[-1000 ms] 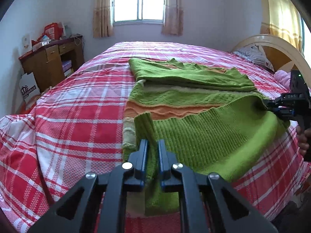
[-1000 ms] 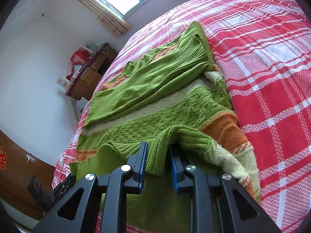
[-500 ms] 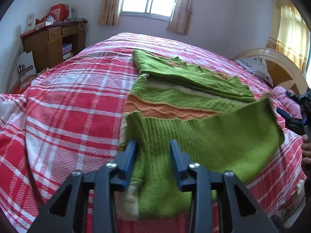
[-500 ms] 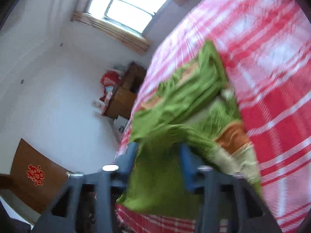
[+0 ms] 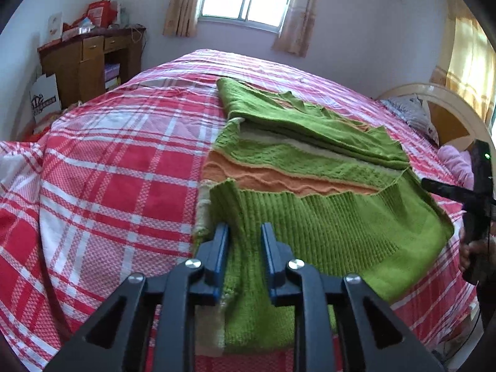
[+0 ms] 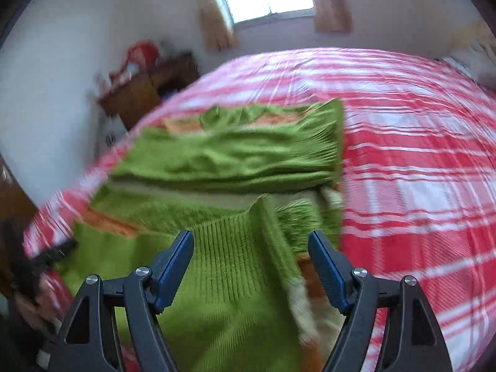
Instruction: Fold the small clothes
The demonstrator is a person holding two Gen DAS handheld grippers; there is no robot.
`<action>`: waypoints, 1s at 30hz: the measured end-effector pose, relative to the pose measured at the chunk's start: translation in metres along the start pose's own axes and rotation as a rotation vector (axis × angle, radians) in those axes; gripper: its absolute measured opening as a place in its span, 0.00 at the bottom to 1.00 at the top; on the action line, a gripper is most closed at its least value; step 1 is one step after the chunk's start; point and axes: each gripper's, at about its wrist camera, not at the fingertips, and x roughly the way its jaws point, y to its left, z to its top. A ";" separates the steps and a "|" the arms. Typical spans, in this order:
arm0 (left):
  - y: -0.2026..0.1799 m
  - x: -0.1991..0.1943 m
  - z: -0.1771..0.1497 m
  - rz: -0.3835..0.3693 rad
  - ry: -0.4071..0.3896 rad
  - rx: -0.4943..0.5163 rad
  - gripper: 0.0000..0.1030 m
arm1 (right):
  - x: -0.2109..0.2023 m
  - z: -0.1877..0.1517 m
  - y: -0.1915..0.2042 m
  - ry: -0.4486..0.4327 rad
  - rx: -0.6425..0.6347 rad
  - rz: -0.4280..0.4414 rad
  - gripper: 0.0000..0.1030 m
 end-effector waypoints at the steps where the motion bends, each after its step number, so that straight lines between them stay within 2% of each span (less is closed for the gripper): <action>1: -0.001 0.000 0.000 0.001 -0.002 0.003 0.23 | 0.008 -0.002 0.005 0.023 -0.027 -0.014 0.57; 2: 0.000 0.000 -0.001 -0.004 -0.006 0.005 0.20 | 0.016 -0.004 0.011 0.046 -0.081 -0.077 0.35; 3: 0.001 0.000 -0.002 -0.008 -0.012 0.001 0.14 | 0.016 -0.005 0.015 0.035 -0.111 -0.099 0.34; 5: 0.005 -0.001 -0.001 -0.008 -0.013 -0.025 0.10 | 0.011 -0.006 0.021 0.032 -0.132 -0.104 0.15; 8: 0.009 -0.005 0.002 -0.044 -0.016 -0.055 0.08 | -0.006 -0.009 0.020 -0.004 -0.106 -0.127 0.13; 12: 0.010 -0.017 0.012 -0.013 -0.058 -0.057 0.06 | -0.054 -0.012 0.015 -0.131 0.005 -0.124 0.11; 16: 0.008 -0.016 0.023 -0.009 -0.067 -0.039 0.06 | -0.080 -0.016 0.020 -0.203 0.019 -0.174 0.11; 22: 0.009 0.006 0.014 -0.042 0.032 -0.030 0.09 | -0.063 -0.024 0.020 -0.126 0.022 -0.178 0.11; 25: 0.012 0.007 0.011 -0.061 0.041 -0.045 0.12 | -0.053 -0.031 0.014 -0.091 0.046 -0.172 0.11; 28: 0.011 0.007 0.012 -0.076 0.051 -0.048 0.19 | -0.047 -0.035 0.008 -0.063 0.065 -0.160 0.11; 30: 0.009 0.006 0.013 -0.082 0.055 -0.045 0.28 | -0.044 -0.038 0.005 -0.048 0.074 -0.151 0.11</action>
